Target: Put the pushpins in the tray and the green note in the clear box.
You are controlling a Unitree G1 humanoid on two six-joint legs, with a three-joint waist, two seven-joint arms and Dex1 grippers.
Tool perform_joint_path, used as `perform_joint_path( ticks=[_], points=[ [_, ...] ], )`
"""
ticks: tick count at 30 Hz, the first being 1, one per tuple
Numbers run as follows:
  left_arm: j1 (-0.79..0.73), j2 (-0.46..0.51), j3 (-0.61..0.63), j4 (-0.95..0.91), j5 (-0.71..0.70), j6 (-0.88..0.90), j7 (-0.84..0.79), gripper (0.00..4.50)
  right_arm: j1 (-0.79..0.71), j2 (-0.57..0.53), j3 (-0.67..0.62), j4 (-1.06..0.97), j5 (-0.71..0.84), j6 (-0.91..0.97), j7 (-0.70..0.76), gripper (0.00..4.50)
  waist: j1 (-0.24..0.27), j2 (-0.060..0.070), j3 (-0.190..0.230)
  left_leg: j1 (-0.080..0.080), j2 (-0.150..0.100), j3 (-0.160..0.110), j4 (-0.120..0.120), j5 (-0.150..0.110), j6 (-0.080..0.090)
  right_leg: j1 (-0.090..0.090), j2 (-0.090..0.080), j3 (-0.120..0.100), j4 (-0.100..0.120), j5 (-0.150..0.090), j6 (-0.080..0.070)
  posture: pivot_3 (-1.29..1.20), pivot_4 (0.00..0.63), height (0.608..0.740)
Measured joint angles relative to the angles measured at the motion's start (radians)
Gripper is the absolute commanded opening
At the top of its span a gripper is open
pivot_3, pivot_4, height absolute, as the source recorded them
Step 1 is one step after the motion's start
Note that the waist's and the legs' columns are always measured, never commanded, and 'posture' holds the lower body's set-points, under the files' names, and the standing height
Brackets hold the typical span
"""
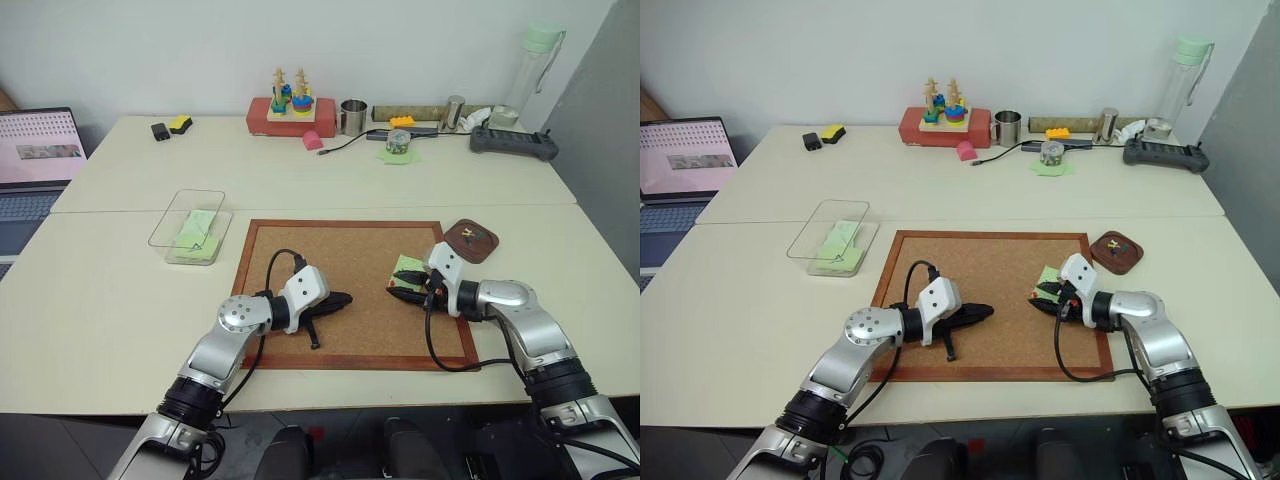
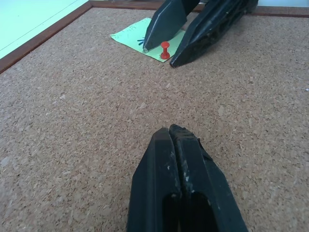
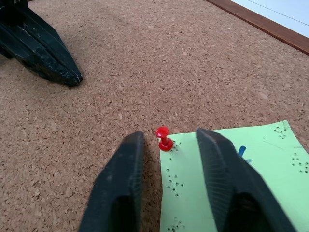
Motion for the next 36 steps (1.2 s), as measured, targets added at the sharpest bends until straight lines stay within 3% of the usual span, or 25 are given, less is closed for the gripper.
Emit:
perform_joint_path(
  ticks=[5,14,25,36],
  points=[
    [0.0,0.0,0.0,0.0,0.0,0.0,0.0,0.0,0.0,0.004,-0.007,0.009,0.016,0.004,0.017,0.03,0.0,0.0,0.0,0.0,0.0,0.0,0.0,0.0,0.0,0.0,0.0,0.0,0.0,0.0,0.0,0.0,0.15,0.74],
    [-0.001,-0.001,0.002,-0.001,-0.002,0.006,0.001,0.0,0.0,0.002,-0.007,0.0,0.017,0.01,0.022,0.03,0.0,0.0,0.0,0.0,0.0,0.0,0.0,0.0,0.0,0.0,0.0,0.0,0.0,0.0,0.0,0.0,0.15,0.74],
    [-0.009,-0.041,0.055,-0.011,-0.091,0.16,0.013,0.0,-0.033,-0.095,-0.019,-0.223,0.055,0.029,0.083,0.03,0.001,0.0,0.0,-0.001,0.0,-0.001,0.0,0.0,0.0,-0.001,0.0,-0.001,0.0,-0.001,0.002,0.0,0.15,0.74],
    [-0.046,-0.076,0.252,-0.121,-0.409,0.569,0.047,1.89,-0.033,-0.156,0.074,-0.308,-0.07,-0.144,0.127,0.0,0.001,-0.003,0.002,-0.005,0.001,-0.003,0.0,0.0,0.0,-0.003,-0.001,-0.002,-0.001,-0.001,0.001,0.0,0.15,0.74]
  ],
)
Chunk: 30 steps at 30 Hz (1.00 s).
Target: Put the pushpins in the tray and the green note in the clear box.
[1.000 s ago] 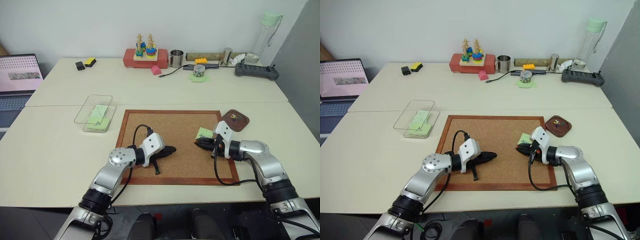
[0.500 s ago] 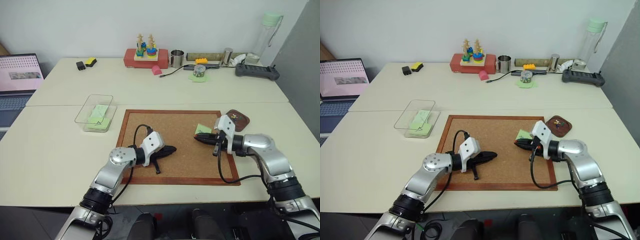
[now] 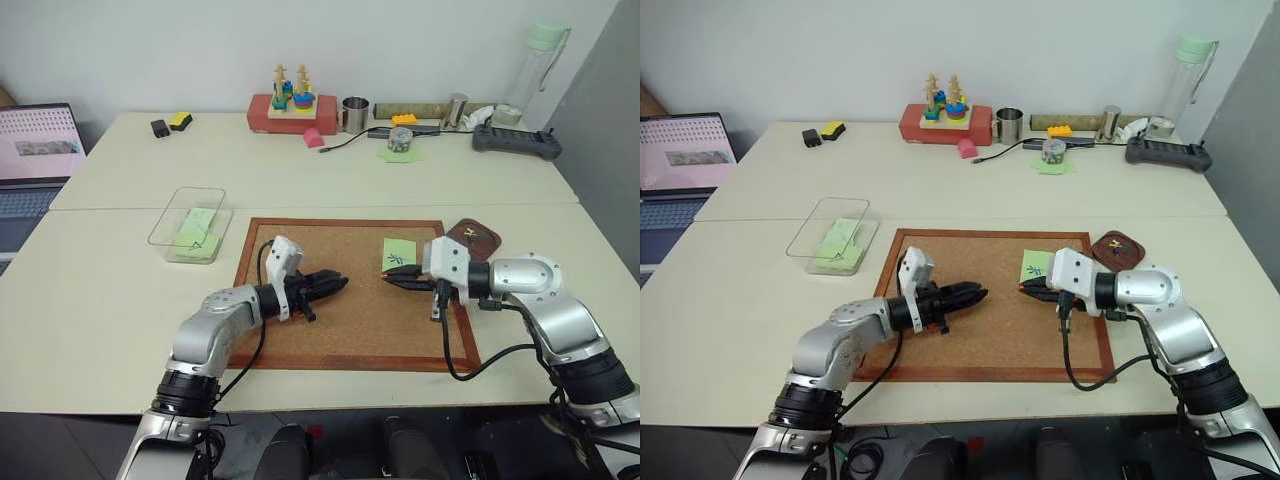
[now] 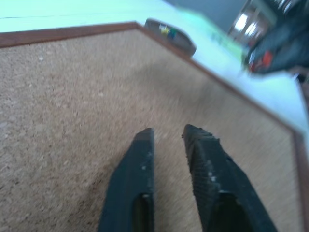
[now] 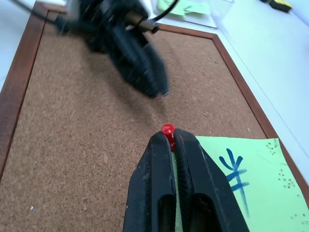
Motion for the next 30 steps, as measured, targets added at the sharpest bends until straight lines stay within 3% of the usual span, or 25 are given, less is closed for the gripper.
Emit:
perform_joint_path(
  ticks=[8,13,22,30],
  points=[
    [-0.005,-0.059,0.08,-0.076,-0.199,0.222,0.074,3.3,-0.012,-0.007,0.043,0.0,-0.096,-0.183,0.004,0.0,0.0,-0.002,0.001,0.0,0.0,-0.001,0.0,0.0,-0.001,0.0,0.0,0.0,0.0,0.001,-0.001,0.0,0.15,0.74],
    [0.011,-0.103,0.088,-0.092,-0.239,0.269,0.134,4.27,-0.032,-0.008,0.065,0.01,-0.144,-0.277,0.009,0.0,0.0,-0.002,0.001,0.0,0.0,-0.001,0.0,0.002,-0.003,0.0,0.0,0.0,0.0,0.001,-0.002,0.0,0.15,0.74],
    [0.001,-0.185,0.08,-0.07,-0.249,0.245,0.191,4.27,-0.076,-0.008,0.094,0.02,-0.186,-0.38,0.032,0.0,0.002,-0.003,0.002,0.0,-0.001,-0.001,0.0,0.003,-0.005,0.001,-0.001,0.0,-0.001,0.002,-0.003,0.0,0.15,0.74],
    [-0.002,-0.203,0.081,-0.067,-0.251,0.229,0.189,2.98,-0.077,-0.007,0.103,0.022,-0.19,-0.402,0.04,0.0,0.002,-0.003,0.002,0.0,-0.001,0.0,0.0,0.003,-0.006,0.001,-0.001,0.0,0.0,0.002,-0.003,0.0,0.15,0.74]
  ],
)
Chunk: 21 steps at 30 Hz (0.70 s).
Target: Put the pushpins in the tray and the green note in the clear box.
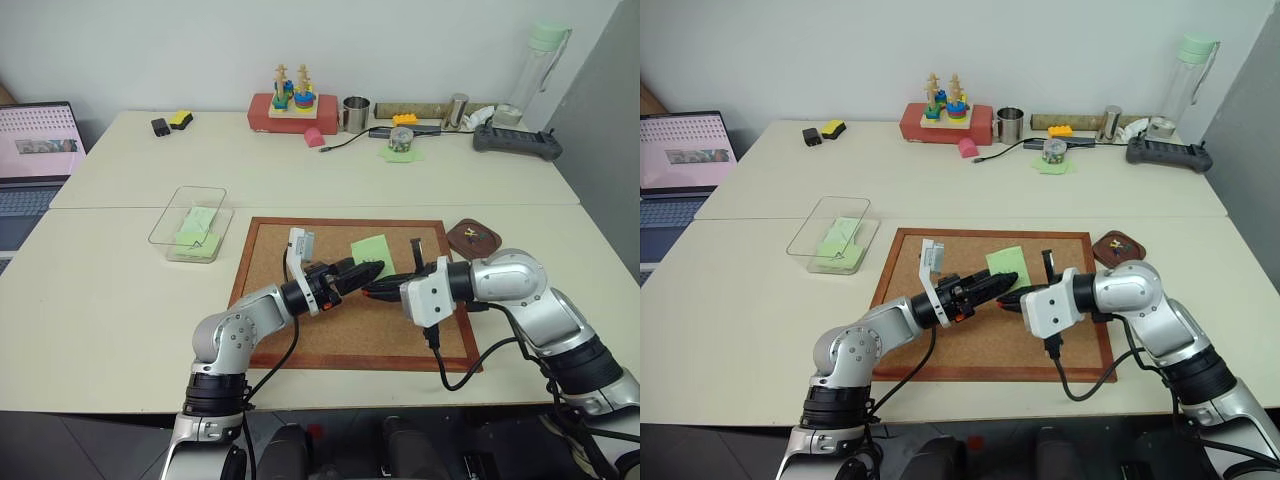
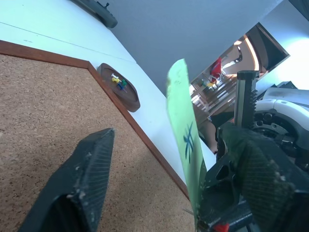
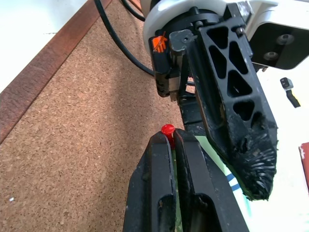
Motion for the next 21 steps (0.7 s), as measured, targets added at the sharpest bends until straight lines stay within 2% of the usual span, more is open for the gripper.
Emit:
perform_joint_path(
  ticks=[10,18,21],
  points=[
    [0.008,0.005,-0.001,-0.004,-0.01,-0.001,-0.019,1.46,0.0,0.004,0.0,0.001,0.0,-0.001,-0.001,0.0,0.0,0.0,0.0,0.0,0.0,0.0,0.0,0.0,0.0,0.0,0.0,0.0,0.0,0.0,0.0,0.0,0.15,0.74],
    [0.013,0.013,-0.009,-0.004,-0.008,-0.017,-0.023,0.04,0.0,0.01,0.0,0.008,0.0,-0.006,-0.01,0.0,0.0,0.0,0.0,0.0,0.0,0.0,0.0,0.0,0.0,0.0,0.0,0.0,0.0,0.0,0.0,0.0,0.15,0.74],
    [0.014,0.02,-0.011,-0.004,-0.005,-0.023,-0.024,0.02,0.0,0.015,0.0,0.015,0.0,-0.016,-0.018,0.0,0.0,0.0,0.0,0.0,0.0,0.0,0.0,0.0,0.0,0.0,0.0,0.0,0.0,0.0,0.0,0.0,0.15,0.74]
  ],
)
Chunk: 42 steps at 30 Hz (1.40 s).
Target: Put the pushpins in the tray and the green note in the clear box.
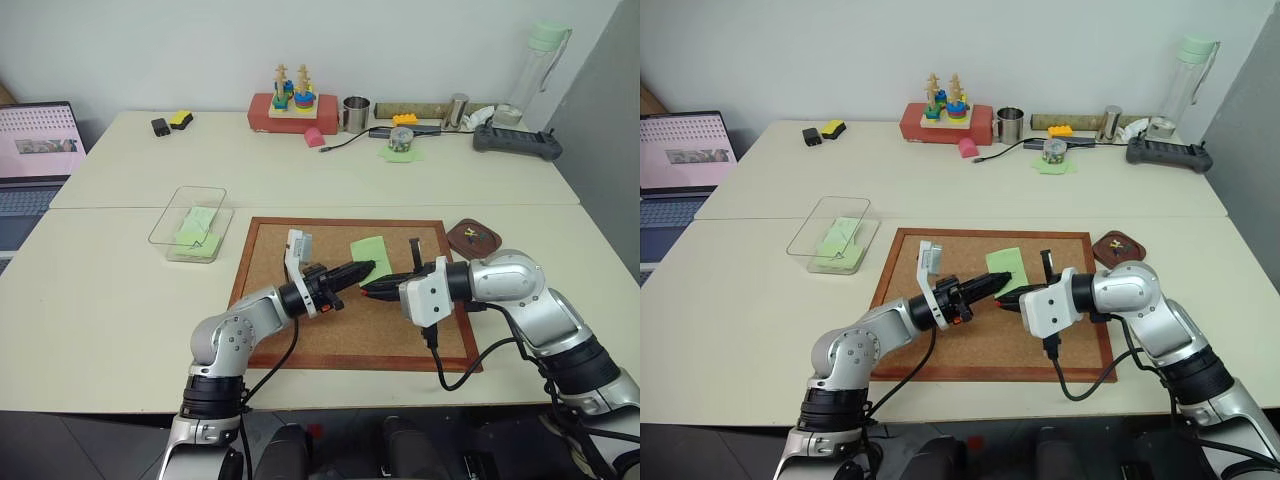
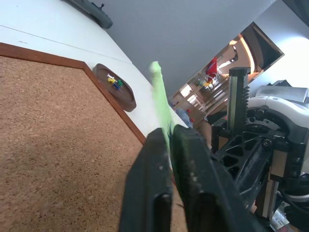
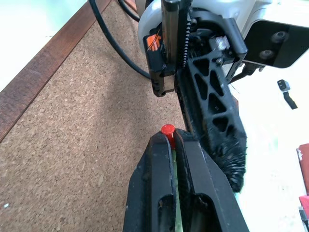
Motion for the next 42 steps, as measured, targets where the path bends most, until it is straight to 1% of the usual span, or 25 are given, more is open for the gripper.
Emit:
perform_joint_path(
  ticks=[4,9,15,17,19,23,25,28,33,34,35,37,40,41,42],
  points=[
    [0.004,0.004,-0.014,0.0,0.017,-0.025,0.0,0.02,0.0,0.002,0.0,0.006,0.0,-0.005,-0.003,0.0,0.0,0.0,0.0,0.0,0.0,0.0,0.0,0.0,0.0,0.0,0.0,0.0,0.0,0.0,0.0,0.0,0.15,0.74],
    [0.003,-0.003,-0.028,0.047,0.09,-0.106,0.036,0.02,0.0,0.003,-0.01,0.001,0.009,-0.002,-0.024,0.0,0.0,0.0,0.0,0.0,0.0,0.0,0.0,0.0,0.0,0.0,0.0,0.0,0.0,0.0,0.0,0.0,0.15,0.74],
    [0.001,-0.018,-0.026,0.071,0.112,-0.147,0.05,0.02,0.038,-0.007,-0.108,-0.07,0.083,0.052,-0.068,0.0,0.003,0.0,0.0,0.0,0.0,0.0,0.0,0.0,0.0,0.0,0.0,0.0,-0.001,0.0,-0.001,0.0,0.15,0.74],
    [0.001,-0.02,-0.026,0.07,0.11,-0.147,0.049,0.02,0.067,-0.012,-0.159,-0.078,0.106,0.119,-0.102,0.0,0.003,0.0,0.0,0.0,0.0,0.0,0.0,0.0,0.0,0.0,0.0,0.0,-0.001,0.0,-0.001,0.0,0.15,0.74],
    [0.002,-0.018,-0.026,0.062,0.108,-0.146,0.046,0.02,0.099,-0.012,-0.252,-0.06,0.143,0.276,-0.18,0.0,0.006,0.0,0.0,0.0,0.0,0.0,0.0,0.0,0.0,0.0,0.0,0.0,0.0,0.001,-0.001,0.0,0.15,0.74],
    [0.005,0.002,-0.031,0.021,0.106,-0.145,0.037,0.02,0.102,-0.006,-0.39,0.081,0.153,0.538,-0.363,0.0,0.006,0.0,0.0,0.0,0.0,0.001,0.0,0.0,0.0,0.0,-0.001,0.001,0.0,0.001,-0.001,0.0,0.15,0.74],
    [0.006,0.007,-0.033,0.018,0.106,-0.145,0.027,0.02,0.095,0.008,-0.422,0.15,0.151,0.621,-0.428,0.0,0.004,0.0,0.0,0.0,-0.001,0.002,-0.001,0.0,0.0,0.0,0.0,0.001,0.0,0.001,-0.002,0.0,0.15,0.74],
    [0.008,0.008,-0.05,0.016,0.108,-0.145,0.021,0.02,0.06,0.038,-0.436,0.252,0.159,0.718,-0.493,0.0,-0.001,0.0,0.0,0.0,-0.001,0.002,-0.001,0.0,0.0,-0.001,0.001,0.001,0.0,0.001,-0.002,0.0,0.15,0.74],
    [0.01,0.007,-0.07,0.005,0.11,-0.145,0.021,0.02,0.016,0.082,-0.452,0.378,0.162,0.78,-0.552,0.0,-0.001,0.0,0.0,-0.001,-0.001,0.003,-0.001,0.0,0.0,-0.001,0.001,0.002,0.0,0.001,-0.002,0.0,0.15,0.74],
    [0.01,0.007,-0.072,0.001,0.11,-0.145,0.021,0.0,0.01,0.084,-0.454,0.39,0.163,0.786,-0.558,0.49,-0.001,0.0,0.0,-0.001,-0.001,0.003,-0.001,0.0,0.0,-0.001,0.001,0.002,0.0,0.001,-0.002,0.0,0.15,0.74],
    [0.01,0.008,-0.073,-0.003,0.11,-0.145,0.021,0.0,-0.005,0.089,-0.461,0.41,0.165,0.793,-0.571,0.53,-0.001,0.0,0.0,-0.001,-0.001,0.003,-0.001,0.0,0.0,-0.001,0.001,0.002,0.0,0.001,-0.002,0.0,0.15,0.74],
    [0.01,0.008,-0.076,-0.004,0.11,-0.146,0.021,0.0,-0.02,0.091,-0.469,0.427,0.171,0.801,-0.585,0.91,-0.001,0.0,0.0,-0.001,-0.001,0.003,-0.001,0.0,0.0,-0.001,0.001,0.001,0.0,0.001,-0.001,0.0,0.15,0.74],
    [0.01,0.016,-0.076,-0.005,0.11,-0.146,0.021,0.0,-0.026,0.091,-0.473,0.431,0.188,0.809,-0.589,1.63,-0.001,0.0,0.0,-0.001,-0.001,0.003,-0.001,0.0,0.0,-0.001,0.001,0.001,0.0,0.001,-0.001,0.0,0.15,0.74],
    [0.01,0.018,-0.076,-0.005,0.11,-0.146,0.021,0.0,-0.026,0.092,-0.473,0.431,0.196,0.811,-0.589,1.75,-0.001,0.0,0.0,-0.001,-0.001,0.003,-0.001,0.0,0.0,-0.001,0.001,0.001,0.0,0.001,-0.001,0.0,0.15,0.74],
    [0.01,0.019,-0.076,-0.005,0.11,-0.146,0.021,0.0,-0.027,0.094,-0.474,0.431,0.199,0.815,-0.59,1.97,-0.001,0.0,0.0,-0.001,-0.001,0.003,-0.001,0.0,0.0,-0.001,0.001,0.001,0.0,0.001,-0.001,0.0,0.15,0.74]
  ],
)
